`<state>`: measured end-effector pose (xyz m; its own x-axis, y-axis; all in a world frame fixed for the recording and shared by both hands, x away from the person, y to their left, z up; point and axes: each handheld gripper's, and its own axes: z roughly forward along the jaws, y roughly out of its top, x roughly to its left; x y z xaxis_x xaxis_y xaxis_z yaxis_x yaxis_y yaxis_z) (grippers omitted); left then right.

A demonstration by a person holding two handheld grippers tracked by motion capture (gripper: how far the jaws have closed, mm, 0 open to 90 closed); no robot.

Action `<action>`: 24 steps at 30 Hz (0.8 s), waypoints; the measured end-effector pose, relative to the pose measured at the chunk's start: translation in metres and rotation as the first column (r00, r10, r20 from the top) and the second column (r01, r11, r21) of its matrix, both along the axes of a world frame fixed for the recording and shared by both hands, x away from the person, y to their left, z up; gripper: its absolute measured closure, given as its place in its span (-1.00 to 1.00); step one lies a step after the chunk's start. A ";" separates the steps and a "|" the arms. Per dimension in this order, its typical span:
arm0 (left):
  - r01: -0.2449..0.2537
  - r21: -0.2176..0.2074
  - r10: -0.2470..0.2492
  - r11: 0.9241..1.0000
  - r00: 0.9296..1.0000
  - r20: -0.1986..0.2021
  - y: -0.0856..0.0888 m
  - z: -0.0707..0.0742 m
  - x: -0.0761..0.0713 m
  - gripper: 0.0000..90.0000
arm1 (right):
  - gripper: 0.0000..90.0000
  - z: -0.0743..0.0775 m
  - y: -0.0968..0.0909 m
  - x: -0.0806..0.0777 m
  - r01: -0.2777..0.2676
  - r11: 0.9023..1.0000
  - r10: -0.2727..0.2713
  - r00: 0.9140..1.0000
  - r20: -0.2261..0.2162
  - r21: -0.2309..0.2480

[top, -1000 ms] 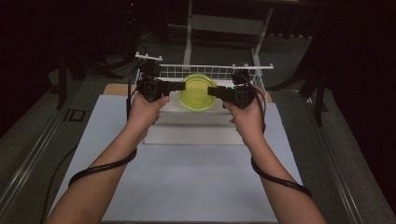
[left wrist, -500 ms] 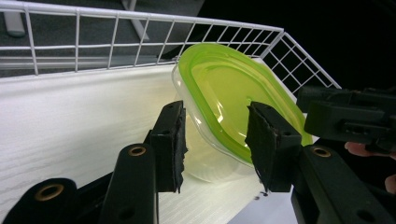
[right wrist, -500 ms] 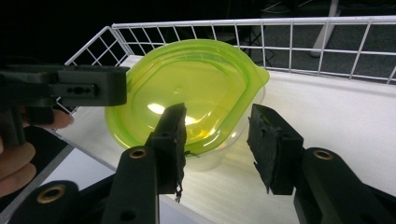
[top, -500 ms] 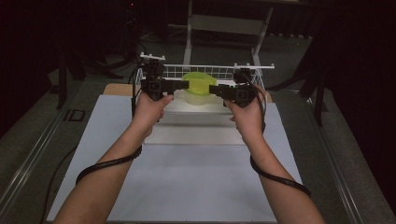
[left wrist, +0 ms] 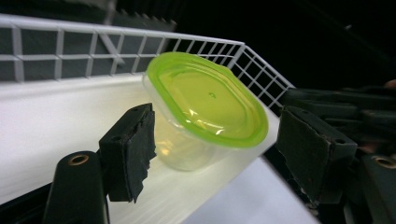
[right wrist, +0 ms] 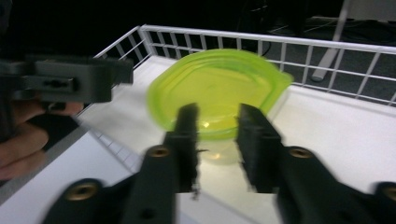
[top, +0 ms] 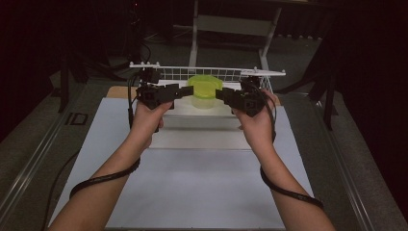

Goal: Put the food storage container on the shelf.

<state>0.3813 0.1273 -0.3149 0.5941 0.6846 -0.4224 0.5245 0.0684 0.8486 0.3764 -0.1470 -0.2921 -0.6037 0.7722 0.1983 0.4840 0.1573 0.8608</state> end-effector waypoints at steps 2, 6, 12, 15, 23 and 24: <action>-0.005 0.026 0.003 1.000 0.996 0.093 -0.001 -0.002 -0.011 -0.56 | 0.94 -0.001 0.003 -0.008 -0.024 0.999 0.025 1.000 0.002 -0.021; -0.043 0.077 0.022 0.996 0.968 0.250 -0.004 -0.011 -0.034 -0.74 | 1.00 -0.011 0.009 -0.016 -0.090 0.995 0.089 0.996 -0.031 -0.035; -0.086 0.067 0.062 0.994 0.949 0.308 0.000 -0.033 -0.060 -0.97 | 1.00 -0.034 0.013 -0.005 -0.075 0.997 0.073 0.993 -0.088 -0.027; -0.089 0.046 0.070 0.995 0.947 0.315 0.003 -0.043 -0.067 -0.97 | 1.00 -0.040 0.013 0.005 -0.059 0.998 0.057 0.992 -0.110 -0.015; -0.059 0.055 0.041 0.997 0.956 0.292 0.000 -0.059 -0.072 -0.97 | 1.00 -0.045 0.017 0.022 -0.020 0.999 0.016 0.992 -0.123 -0.027; -0.053 0.059 0.034 0.997 0.957 0.288 0.000 -0.059 -0.072 -0.97 | 1.00 -0.045 0.017 0.023 -0.019 0.999 0.016 0.992 -0.125 -0.030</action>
